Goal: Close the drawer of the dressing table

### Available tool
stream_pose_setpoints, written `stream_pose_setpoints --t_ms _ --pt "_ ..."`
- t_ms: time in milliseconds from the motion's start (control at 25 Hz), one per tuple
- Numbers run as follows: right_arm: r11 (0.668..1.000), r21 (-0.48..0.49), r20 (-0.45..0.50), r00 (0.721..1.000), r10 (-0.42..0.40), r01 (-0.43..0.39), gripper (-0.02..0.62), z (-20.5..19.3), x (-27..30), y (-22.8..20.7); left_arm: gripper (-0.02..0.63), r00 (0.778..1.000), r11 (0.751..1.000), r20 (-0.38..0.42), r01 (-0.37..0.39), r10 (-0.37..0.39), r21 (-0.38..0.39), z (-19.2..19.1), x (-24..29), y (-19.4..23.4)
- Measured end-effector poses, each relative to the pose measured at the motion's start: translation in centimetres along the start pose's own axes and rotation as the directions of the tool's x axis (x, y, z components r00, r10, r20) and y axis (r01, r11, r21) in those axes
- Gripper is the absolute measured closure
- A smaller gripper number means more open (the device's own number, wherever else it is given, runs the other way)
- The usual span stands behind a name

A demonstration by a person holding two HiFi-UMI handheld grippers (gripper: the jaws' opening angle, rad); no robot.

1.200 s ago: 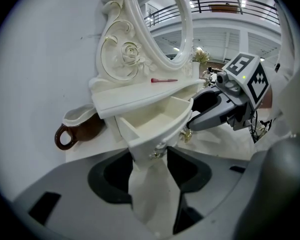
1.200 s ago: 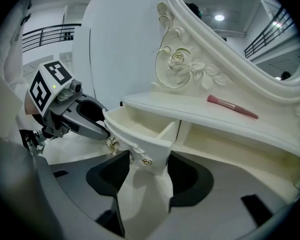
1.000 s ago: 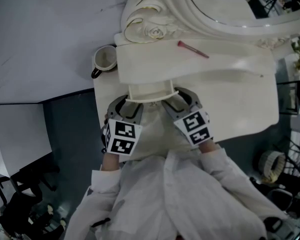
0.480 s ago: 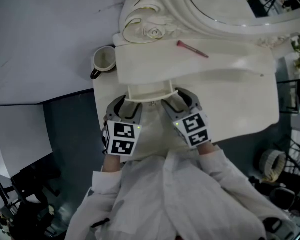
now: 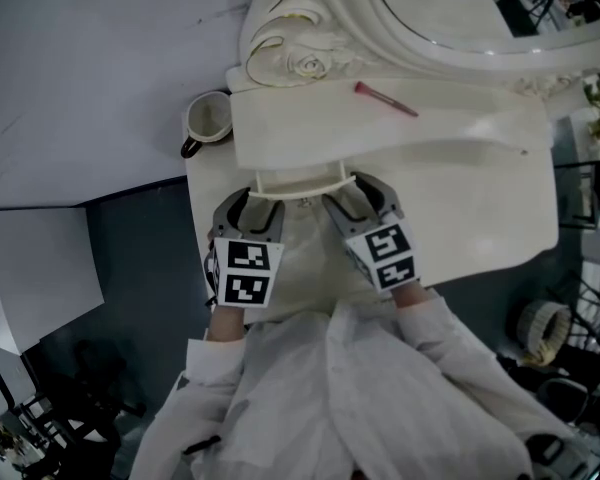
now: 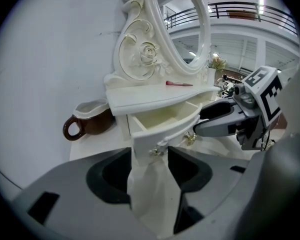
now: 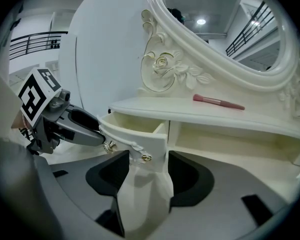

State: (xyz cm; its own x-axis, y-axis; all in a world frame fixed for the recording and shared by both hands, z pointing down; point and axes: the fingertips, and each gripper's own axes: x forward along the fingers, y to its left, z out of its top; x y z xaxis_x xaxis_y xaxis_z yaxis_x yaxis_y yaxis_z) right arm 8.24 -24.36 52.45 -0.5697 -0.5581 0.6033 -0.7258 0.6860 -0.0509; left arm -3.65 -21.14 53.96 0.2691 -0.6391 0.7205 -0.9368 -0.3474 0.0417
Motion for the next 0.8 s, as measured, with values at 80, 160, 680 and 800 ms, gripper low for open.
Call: stream_pose_setpoints --t_ms 80,160,680,800 --pt "1.000 0.001 -0.004 1.000 -0.004 0.004 0.377 -0.2 0.3 -0.2 0.397 1.000 1.000 0.003 -0.004 0.004 0.007 0.3 0.1 0.3" --pt "1.000 0.011 -0.006 1.000 -0.004 0.004 0.377 -0.5 0.5 -0.4 0.396 1.000 1.000 0.005 -0.008 0.008 0.006 0.5 0.1 0.5" --pt "0.997 0.079 0.011 1.000 -0.014 0.013 0.377 -0.1 1.0 -1.4 0.388 1.000 1.000 0.007 -0.015 0.015 -0.012 1.2 0.6 0.8" --pt "0.996 0.090 0.009 1.000 -0.015 0.014 0.377 -0.1 1.1 -1.5 0.383 1.000 1.000 0.011 -0.021 0.021 -0.015 1.3 0.6 0.9"
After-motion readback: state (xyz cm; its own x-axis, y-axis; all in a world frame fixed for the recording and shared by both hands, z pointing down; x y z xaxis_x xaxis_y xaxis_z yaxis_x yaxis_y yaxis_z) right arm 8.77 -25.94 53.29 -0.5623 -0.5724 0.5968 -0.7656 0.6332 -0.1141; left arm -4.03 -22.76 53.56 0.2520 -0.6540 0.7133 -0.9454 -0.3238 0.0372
